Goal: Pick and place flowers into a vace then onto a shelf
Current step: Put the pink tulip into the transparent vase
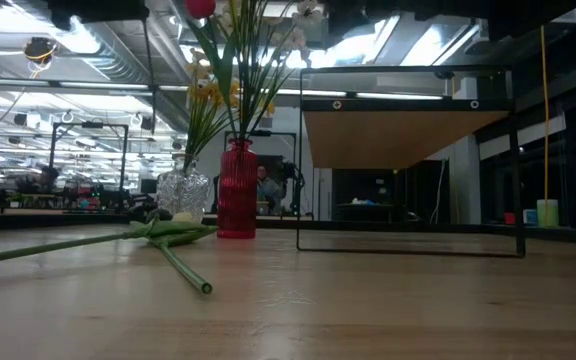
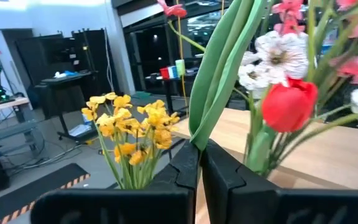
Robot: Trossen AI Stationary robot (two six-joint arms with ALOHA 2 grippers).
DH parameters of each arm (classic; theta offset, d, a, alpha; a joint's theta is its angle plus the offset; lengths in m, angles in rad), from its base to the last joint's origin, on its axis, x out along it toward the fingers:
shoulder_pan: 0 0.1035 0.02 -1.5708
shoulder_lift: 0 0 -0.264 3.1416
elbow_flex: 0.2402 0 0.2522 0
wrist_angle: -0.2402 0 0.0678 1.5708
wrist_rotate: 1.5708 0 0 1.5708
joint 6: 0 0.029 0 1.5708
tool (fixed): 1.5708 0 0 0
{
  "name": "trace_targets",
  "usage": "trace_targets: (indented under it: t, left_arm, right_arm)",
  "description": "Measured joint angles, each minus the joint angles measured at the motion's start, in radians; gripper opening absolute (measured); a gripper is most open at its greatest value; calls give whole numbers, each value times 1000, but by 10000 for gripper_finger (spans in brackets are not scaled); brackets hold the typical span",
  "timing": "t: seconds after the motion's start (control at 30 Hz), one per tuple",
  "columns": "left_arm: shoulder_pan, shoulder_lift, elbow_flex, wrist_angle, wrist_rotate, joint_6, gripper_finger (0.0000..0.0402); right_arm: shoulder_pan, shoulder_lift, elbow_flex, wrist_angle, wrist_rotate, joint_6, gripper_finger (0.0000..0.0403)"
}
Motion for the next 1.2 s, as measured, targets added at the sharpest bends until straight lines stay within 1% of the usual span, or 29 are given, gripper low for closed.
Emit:
trace_targets:
  t: [0.1, 0.17, 0.23, 0.27, 0.37, 0.43, 0.5, 0.57, 0.8, 1.2]
  left_arm:
    - [77, -3, -6, 5, 37, -2, 4]
    - [132, -11, -22, 5, 54, -35, 4]
    - [180, -28, -46, 11, 94, -59, 3]
    - [203, -38, -58, 26, 131, -63, 4]
    - [269, -62, -104, 160, 256, -31, 4]
    - [308, -76, -136, 263, 302, 19, 4]
    - [341, -88, -162, 331, 319, 54, 3]
    - [367, -96, -182, 351, 341, 59, 4]
    - [440, -102, -190, 342, 409, 40, 3]
    - [537, -69, -190, 263, 436, -83, 4]
  right_arm:
    - [-10, 0, 0, -1, 2, 30, 5]
    - [-10, 0, 0, 0, 4, 51, 5]
    - [-8, 0, 0, 0, 3, 52, 5]
    - [-8, 0, 0, 0, 0, 52, 5]
    - [-8, 0, 0, 0, 0, 52, 5]
    - [-9, 0, 0, 1, 0, 52, 5]
    - [-9, 0, 0, 1, 0, 52, 5]
    - [-8, 0, 0, 1, 0, 52, 5]
    - [-8, 0, 0, 0, 0, 52, 5]
    - [-8, 0, 0, -1, 0, 52, 5]
